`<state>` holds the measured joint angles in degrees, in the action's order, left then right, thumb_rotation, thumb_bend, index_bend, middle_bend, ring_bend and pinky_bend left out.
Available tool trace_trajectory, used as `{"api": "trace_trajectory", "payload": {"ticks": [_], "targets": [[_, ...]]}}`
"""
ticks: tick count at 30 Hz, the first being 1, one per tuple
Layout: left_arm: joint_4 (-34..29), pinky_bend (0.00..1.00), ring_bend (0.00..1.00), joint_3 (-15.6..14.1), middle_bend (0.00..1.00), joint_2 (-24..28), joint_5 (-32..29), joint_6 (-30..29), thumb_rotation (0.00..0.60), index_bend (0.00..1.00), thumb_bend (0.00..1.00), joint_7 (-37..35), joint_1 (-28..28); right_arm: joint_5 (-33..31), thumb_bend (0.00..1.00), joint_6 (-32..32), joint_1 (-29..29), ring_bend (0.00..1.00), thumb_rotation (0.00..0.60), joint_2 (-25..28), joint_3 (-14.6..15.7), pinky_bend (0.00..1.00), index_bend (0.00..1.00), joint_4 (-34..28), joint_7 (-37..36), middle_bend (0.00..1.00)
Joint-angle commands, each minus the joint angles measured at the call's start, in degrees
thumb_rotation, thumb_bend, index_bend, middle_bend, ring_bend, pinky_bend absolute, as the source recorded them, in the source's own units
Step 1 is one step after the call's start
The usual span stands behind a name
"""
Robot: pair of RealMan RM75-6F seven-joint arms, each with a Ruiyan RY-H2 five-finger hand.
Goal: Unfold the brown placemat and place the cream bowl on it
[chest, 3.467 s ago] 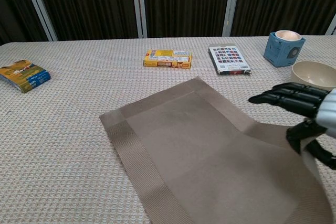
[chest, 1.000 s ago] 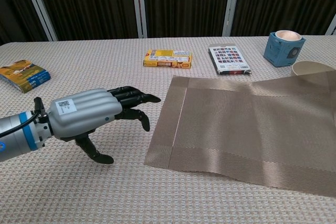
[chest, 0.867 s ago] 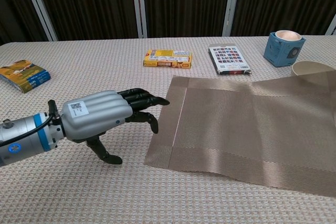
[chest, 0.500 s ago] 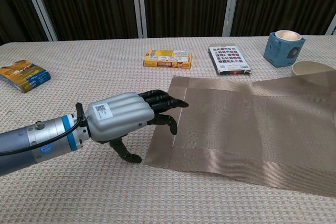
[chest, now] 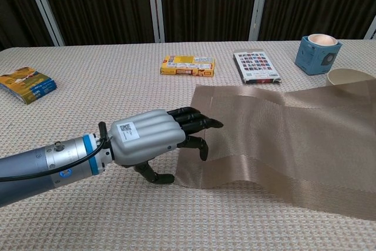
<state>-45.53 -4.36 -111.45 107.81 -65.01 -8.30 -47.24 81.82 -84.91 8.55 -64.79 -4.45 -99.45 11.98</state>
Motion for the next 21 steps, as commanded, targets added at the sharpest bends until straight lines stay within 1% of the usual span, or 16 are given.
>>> {"api": "trace_trajectory", "payload": {"ticks": [1,6,16,21], "targets": [[-0.19,0.00,0.00,-0.09,0.00,-0.11,-0.35,0.12,0.600,0.34,0.31,0.07,-0.13,0.23,0.00,-0.16,-0.11,0.00,0.600,0.13,-0.07,0.00,0.00,-0.14,-0.13,0.00],[-0.53,0.00,0.00,-0.36,0.00,-0.46,-1.22,0.78,0.600,0.35,0.34,0.02,-0.22,0.68,0.00,-0.41,-0.30,0.00,0.600,0.33,-0.17,0.00,0.00,-0.41,-0.46,0.00],[-0.75,0.00,0.00,-0.82,0.00,-1.27,-2.83,1.60,0.600,0.37,0.38,-0.20,-0.12,1.26,0.00,-0.53,-0.57,0.00,0.600,0.64,-0.32,0.00,0.00,-0.77,-1.01,0.00],[-0.58,0.00,0.00,-0.87,0.00,-1.96,-3.93,2.25,0.600,0.41,0.38,-0.95,-0.01,1.57,0.00,-0.61,-0.72,0.00,0.600,0.85,-0.39,0.00,0.00,-1.05,-1.32,0.00]]}}
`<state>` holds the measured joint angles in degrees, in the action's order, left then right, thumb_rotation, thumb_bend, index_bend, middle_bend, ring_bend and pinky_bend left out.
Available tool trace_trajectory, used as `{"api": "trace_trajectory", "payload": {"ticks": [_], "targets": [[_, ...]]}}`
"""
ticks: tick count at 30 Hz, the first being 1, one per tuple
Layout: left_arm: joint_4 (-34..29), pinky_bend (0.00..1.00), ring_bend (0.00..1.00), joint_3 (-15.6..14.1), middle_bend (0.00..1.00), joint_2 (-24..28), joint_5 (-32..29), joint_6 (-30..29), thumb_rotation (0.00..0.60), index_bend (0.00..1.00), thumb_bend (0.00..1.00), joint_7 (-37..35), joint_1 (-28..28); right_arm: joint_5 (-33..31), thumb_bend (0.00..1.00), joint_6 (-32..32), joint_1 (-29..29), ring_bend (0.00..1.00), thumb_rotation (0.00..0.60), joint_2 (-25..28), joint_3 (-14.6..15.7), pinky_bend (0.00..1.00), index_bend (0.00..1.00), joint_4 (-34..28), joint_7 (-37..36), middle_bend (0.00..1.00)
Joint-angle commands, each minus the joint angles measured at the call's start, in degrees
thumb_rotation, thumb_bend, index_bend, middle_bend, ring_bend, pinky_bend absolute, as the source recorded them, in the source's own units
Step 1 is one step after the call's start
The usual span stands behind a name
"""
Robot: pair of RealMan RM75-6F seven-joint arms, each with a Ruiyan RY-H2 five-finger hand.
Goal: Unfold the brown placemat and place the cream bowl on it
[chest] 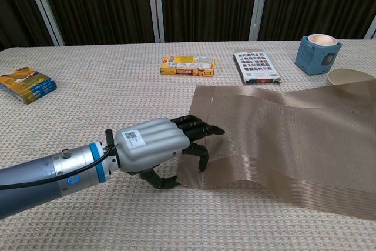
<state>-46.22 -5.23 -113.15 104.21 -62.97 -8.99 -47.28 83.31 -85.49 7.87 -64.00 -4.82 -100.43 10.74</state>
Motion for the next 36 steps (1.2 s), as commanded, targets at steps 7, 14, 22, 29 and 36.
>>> {"api": "trace_trajectory", "payload": {"ticks": [7,14,22,29,36], "targets": [[0.48,0.00,0.00,0.27,0.00,-1.25,-1.68,0.83,0.600,0.53,0.38,-0.97,0.19,0.50,0.00,-0.39,-0.21,0.00,0.600,0.05,-0.20,0.00,0.00,0.05,-0.05,0.00],[0.32,0.00,0.00,0.53,0.00,-1.49,-2.64,0.59,0.600,0.61,0.39,-1.14,0.34,1.34,0.00,-0.97,-0.49,0.00,0.600,0.19,-0.27,0.00,0.00,-0.14,-0.42,0.00],[-3.07,0.00,0.00,1.12,0.00,0.57,-3.78,-0.24,0.600,0.64,0.40,-0.92,0.75,2.16,0.00,-1.46,-0.79,0.00,0.600,0.46,-0.22,0.00,0.00,-0.52,-0.63,0.00],[-13.21,0.00,0.00,1.62,0.00,7.05,-5.57,0.14,0.600,0.64,0.42,3.11,1.62,3.03,0.00,-2.07,-1.15,0.00,0.600,0.91,-0.17,0.00,0.00,-1.13,-0.86,0.00],[-24.22,0.00,0.00,1.01,0.00,14.37,-8.23,0.15,0.600,0.64,0.43,8.87,4.31,4.29,0.00,-2.96,-1.64,0.00,0.600,1.42,0.06,0.00,0.00,-2.11,-0.95,0.00]]}}
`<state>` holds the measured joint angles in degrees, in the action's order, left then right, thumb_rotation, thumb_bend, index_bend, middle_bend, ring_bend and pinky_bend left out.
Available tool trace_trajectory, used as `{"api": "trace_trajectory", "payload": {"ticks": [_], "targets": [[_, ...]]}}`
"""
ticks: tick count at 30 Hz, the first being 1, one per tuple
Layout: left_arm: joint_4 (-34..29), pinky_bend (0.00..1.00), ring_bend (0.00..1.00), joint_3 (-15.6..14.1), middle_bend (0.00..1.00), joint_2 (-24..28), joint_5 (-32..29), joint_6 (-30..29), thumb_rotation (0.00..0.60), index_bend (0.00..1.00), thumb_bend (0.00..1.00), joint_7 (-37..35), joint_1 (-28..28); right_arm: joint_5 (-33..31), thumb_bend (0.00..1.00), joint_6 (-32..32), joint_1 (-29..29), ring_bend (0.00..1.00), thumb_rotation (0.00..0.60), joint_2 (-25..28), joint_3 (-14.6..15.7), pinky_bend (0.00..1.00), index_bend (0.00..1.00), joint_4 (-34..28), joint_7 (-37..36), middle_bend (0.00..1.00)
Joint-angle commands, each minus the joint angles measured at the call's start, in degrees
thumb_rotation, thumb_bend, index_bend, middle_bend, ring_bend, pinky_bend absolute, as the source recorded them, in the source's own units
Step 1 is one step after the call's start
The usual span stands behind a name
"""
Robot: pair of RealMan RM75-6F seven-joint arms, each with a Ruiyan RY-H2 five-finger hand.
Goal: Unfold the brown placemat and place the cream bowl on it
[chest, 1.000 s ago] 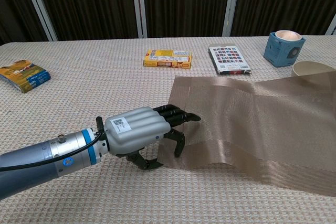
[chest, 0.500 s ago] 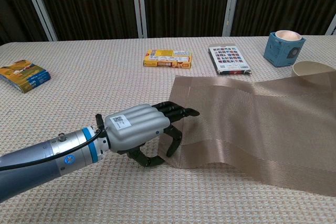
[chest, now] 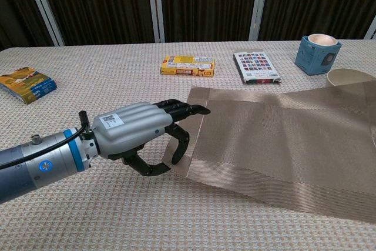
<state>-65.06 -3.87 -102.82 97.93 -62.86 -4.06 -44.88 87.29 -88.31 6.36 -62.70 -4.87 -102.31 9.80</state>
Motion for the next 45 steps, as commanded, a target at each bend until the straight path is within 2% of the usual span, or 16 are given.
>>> {"api": "trace_trajectory", "payload": {"ticks": [1,6,9,14,27,45], "targets": [[-6.74,0.00,0.00,-0.37,0.00,4.73,-2.69,0.12,0.600,0.64,0.43,5.21,2.47,0.46,0.00,-0.20,-0.17,0.00,0.600,0.16,0.15,0.00,0.00,-0.34,-0.01,0.00],[-15.08,0.00,0.00,-1.07,0.00,8.52,-6.80,-0.02,0.600,0.64,0.43,12.94,5.97,1.28,0.00,-0.46,-0.34,0.00,0.600,0.30,0.39,0.00,0.00,-0.75,0.07,0.00],[-22.31,0.00,0.00,-2.19,0.00,11.79,-9.40,0.20,0.600,0.64,0.42,19.20,8.04,1.81,0.00,-0.73,-0.52,0.00,0.600,0.41,0.51,0.00,0.00,-1.08,0.04,0.00],[-28.85,0.00,0.00,-4.06,0.00,15.36,-10.91,1.06,0.600,0.64,0.42,24.57,9.48,2.69,0.00,-1.19,-0.79,0.00,0.600,0.50,0.71,0.00,0.00,-1.47,0.29,0.00],[-35.49,0.00,0.00,-9.36,0.00,21.23,-9.23,1.58,0.600,0.64,0.43,26.24,12.36,3.91,0.00,-1.85,-1.25,0.00,0.600,0.41,0.86,0.00,0.00,-2.21,0.88,0.00],[-37.15,0.00,0.00,-10.96,0.00,25.41,-9.22,1.66,0.600,0.64,0.43,27.18,15.35,4.41,0.00,-2.31,-1.66,0.00,0.600,0.64,0.62,0.00,0.00,-2.62,0.69,0.00]]}}
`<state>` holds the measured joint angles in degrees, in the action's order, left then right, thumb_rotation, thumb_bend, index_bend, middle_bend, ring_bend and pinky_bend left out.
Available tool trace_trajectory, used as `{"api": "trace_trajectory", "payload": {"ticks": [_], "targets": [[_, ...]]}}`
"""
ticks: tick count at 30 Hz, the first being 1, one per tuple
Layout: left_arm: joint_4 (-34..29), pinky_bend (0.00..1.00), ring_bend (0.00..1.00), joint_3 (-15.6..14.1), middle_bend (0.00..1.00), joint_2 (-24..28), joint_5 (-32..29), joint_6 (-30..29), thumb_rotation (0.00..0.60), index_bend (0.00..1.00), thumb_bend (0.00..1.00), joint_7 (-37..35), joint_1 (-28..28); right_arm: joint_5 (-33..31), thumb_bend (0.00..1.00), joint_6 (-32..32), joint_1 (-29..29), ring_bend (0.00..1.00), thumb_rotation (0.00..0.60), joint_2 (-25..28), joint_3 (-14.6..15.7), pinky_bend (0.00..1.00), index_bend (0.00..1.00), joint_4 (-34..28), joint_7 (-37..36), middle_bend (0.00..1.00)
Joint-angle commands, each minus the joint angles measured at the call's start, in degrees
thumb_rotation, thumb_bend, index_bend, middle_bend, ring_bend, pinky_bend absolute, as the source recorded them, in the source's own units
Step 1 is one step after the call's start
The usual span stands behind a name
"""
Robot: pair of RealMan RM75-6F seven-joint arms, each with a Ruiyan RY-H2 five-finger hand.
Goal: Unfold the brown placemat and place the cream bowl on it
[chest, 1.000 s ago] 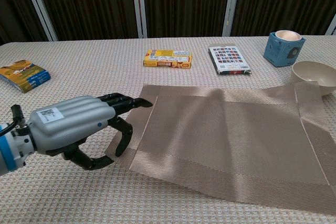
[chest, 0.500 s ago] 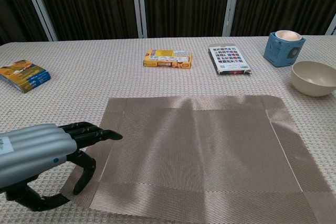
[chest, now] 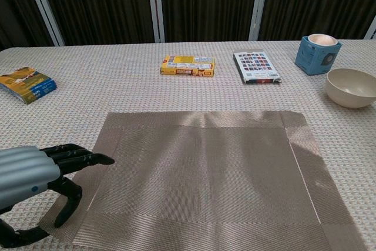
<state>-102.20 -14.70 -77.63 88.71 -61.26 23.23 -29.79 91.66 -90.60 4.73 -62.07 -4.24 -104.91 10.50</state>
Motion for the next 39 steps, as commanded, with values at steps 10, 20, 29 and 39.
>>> {"api": "trace_trajectory", "payload": {"ticks": [10,20,29,39], "targets": [[-0.25,0.00,0.00,-1.06,0.00,1.22,0.34,0.61,0.600,0.62,0.42,0.61,1.81,0.18,0.00,-0.07,-0.17,0.00,0.600,0.08,-0.10,0.00,0.00,-0.10,0.01,0.00],[-1.27,0.00,0.00,-1.53,0.00,4.26,1.73,2.09,0.600,0.00,0.00,-3.63,1.38,0.13,0.00,0.16,-0.23,0.00,0.600,0.00,-0.13,0.00,0.00,-0.04,0.07,0.00],[-2.17,0.00,0.00,0.43,0.00,9.89,5.72,-7.48,0.600,0.00,0.00,-11.41,3.55,-0.41,0.00,0.85,-0.07,0.00,0.600,-0.29,-0.18,0.00,0.00,0.29,0.38,0.00],[-0.06,0.00,0.00,12.01,0.00,11.91,-4.30,-17.64,0.600,0.00,0.00,-12.92,5.97,-7.49,0.00,8.30,3.21,0.00,0.600,-1.02,-2.20,0.00,0.00,2.98,0.53,0.00]]}}
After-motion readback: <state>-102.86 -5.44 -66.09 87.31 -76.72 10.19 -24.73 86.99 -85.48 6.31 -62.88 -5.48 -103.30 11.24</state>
